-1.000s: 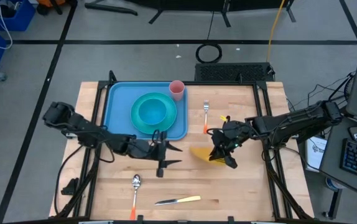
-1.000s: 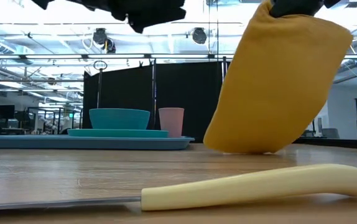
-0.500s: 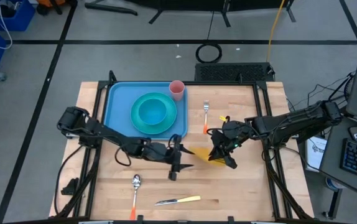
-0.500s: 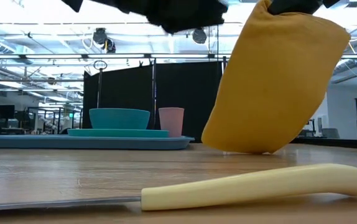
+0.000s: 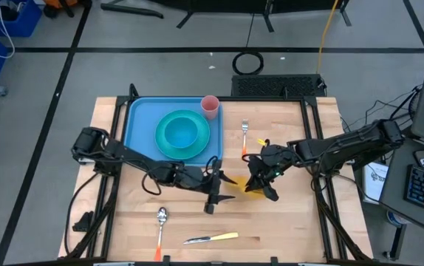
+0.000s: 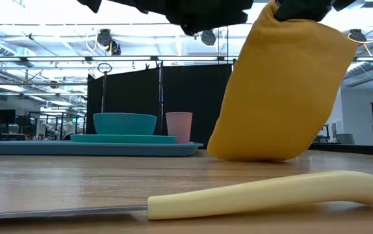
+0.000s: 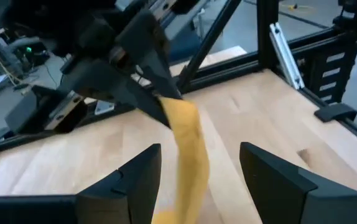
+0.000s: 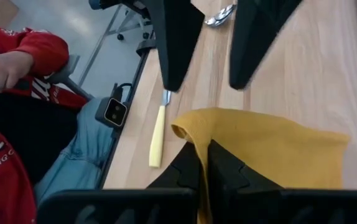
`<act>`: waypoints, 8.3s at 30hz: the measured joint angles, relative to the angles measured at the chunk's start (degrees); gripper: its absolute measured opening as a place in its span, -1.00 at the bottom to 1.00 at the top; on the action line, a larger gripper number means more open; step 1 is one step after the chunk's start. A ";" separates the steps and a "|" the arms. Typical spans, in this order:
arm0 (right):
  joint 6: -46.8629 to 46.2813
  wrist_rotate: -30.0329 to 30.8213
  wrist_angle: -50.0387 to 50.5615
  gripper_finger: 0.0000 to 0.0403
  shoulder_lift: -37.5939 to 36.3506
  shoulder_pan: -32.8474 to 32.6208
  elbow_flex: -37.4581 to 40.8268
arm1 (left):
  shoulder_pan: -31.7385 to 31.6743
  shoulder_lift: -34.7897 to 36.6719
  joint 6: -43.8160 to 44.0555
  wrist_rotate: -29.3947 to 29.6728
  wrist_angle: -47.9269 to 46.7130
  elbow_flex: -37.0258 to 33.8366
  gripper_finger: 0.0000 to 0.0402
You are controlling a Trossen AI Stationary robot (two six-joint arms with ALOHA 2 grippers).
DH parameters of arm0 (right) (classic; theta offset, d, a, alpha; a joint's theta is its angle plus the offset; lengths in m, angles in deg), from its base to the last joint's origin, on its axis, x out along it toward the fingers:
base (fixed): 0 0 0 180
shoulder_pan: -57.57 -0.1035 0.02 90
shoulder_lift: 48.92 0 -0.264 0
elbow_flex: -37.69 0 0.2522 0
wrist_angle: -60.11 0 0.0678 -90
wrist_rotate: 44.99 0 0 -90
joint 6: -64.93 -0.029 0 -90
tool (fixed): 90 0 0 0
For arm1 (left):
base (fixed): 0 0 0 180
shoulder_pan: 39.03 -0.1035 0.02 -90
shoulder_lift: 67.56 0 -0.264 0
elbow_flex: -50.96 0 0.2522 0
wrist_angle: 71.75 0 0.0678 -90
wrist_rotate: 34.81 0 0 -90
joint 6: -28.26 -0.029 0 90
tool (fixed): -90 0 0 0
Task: Set up tray
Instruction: Put the yellow napkin to the left of the green plate on the blue serving tray
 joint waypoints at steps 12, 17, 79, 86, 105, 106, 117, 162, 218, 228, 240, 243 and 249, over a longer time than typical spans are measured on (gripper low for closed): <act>1.11 -0.04 -2.46 -0.99 0.84 0.00 0.00 | -0.71 -1.97 1.47 -4.58 3.44 -0.04 0.11; 1.34 -0.09 -3.47 -0.99 0.84 0.00 0.01 | -0.82 -1.81 2.41 -3.44 3.40 -0.01 0.11; 5.95 -4.42 -11.55 -0.54 5.02 -0.07 0.09 | -1.93 -1.90 2.28 -6.93 2.62 -0.07 -0.98; 6.01 -3.93 -9.83 -0.33 4.87 0.00 0.09 | -1.52 -1.68 1.47 -4.01 1.10 -0.09 -0.98; 11.53 15.86 1.16 -0.28 -2.17 0.06 -0.07 | 2.30 -1.42 0.22 1.93 1.99 -0.07 -0.99; 11.75 16.63 1.23 -0.28 -2.17 0.07 -0.04 | 2.50 -1.17 -0.30 2.15 1.32 -0.07 -0.99; 12.26 18.56 -1.12 -0.29 -2.00 0.04 1.89 | 8.74 8.53 -3.23 15.29 -11.20 -0.70 -0.99; 14.99 18.41 -22.69 -0.29 -1.91 0.04 17.66 | 41.53 21.17 92.21 76.57 -92.91 -0.59 -0.99; 15.56 18.69 -24.03 -0.29 -1.93 0.51 17.62 | 15.39 39.87 113.19 51.86 -114.03 -22.40 -0.99; 15.69 19.99 -24.18 -0.29 -1.93 0.52 17.62 | 11.74 40.29 106.06 49.01 -114.02 -22.97 -0.99; 16.33 19.99 -25.72 -0.29 -1.93 0.52 17.62 | 4.94 40.79 105.52 56.66 -114.08 -22.95 -0.99; 16.33 19.98 -25.72 -0.29 -1.93 0.52 17.62 | 2.16 40.81 105.38 56.66 -114.13 -22.95 -0.99; 16.31 19.98 -25.70 -0.29 -1.93 0.52 17.62 | -3.34 40.64 104.74 56.93 -112.97 -22.95 -0.98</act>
